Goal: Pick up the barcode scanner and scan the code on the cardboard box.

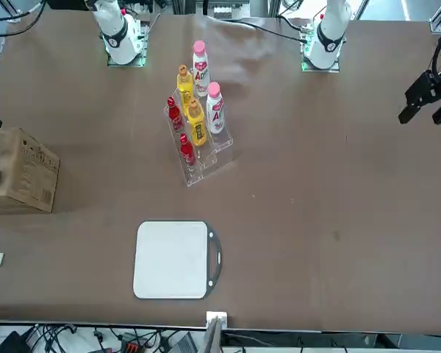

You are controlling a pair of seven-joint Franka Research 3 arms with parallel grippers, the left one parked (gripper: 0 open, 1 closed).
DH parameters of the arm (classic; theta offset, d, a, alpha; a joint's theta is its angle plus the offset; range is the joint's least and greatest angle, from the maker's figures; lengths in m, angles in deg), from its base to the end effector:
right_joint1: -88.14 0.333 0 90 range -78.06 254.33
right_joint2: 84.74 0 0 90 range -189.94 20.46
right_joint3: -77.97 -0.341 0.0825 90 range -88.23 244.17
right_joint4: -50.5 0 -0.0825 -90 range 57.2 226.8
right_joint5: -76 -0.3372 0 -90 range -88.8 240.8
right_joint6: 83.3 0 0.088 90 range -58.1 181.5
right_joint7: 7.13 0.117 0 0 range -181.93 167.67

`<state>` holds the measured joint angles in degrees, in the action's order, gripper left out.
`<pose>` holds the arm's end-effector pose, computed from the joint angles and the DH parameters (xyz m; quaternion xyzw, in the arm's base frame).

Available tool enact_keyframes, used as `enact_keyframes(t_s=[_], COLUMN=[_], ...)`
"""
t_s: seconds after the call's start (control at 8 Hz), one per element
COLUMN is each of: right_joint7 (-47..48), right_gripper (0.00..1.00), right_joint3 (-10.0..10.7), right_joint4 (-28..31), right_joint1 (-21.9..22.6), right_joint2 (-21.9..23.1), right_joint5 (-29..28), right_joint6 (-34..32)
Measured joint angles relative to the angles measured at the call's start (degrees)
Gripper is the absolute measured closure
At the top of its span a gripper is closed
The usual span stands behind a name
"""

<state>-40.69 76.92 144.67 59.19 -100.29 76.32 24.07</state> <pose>0.5289 -0.2818 0.4828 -0.9985 -0.0500 0.0177 0.0103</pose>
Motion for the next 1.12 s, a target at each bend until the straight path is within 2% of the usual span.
enact_keyframes(t_s=[0.38, 0.62, 0.88, 1.12], right_joint7=[-0.05, 2.35, 11.77, 22.62], right_gripper=[0.61, 0.61, 0.61, 0.61], right_joint3=[-0.21, -1.29, -1.96, -2.37], right_joint4=[0.00, -0.01, 1.08, 6.24], right_joint1=[-0.06, 1.11, 7.69, 16.88], right_joint2=[0.01, 0.14, 0.50, 1.19], right_joint5=[-0.02, -0.40, -1.13, -1.47], right_joint6=[-0.34, -2.17, -3.03, 2.53])
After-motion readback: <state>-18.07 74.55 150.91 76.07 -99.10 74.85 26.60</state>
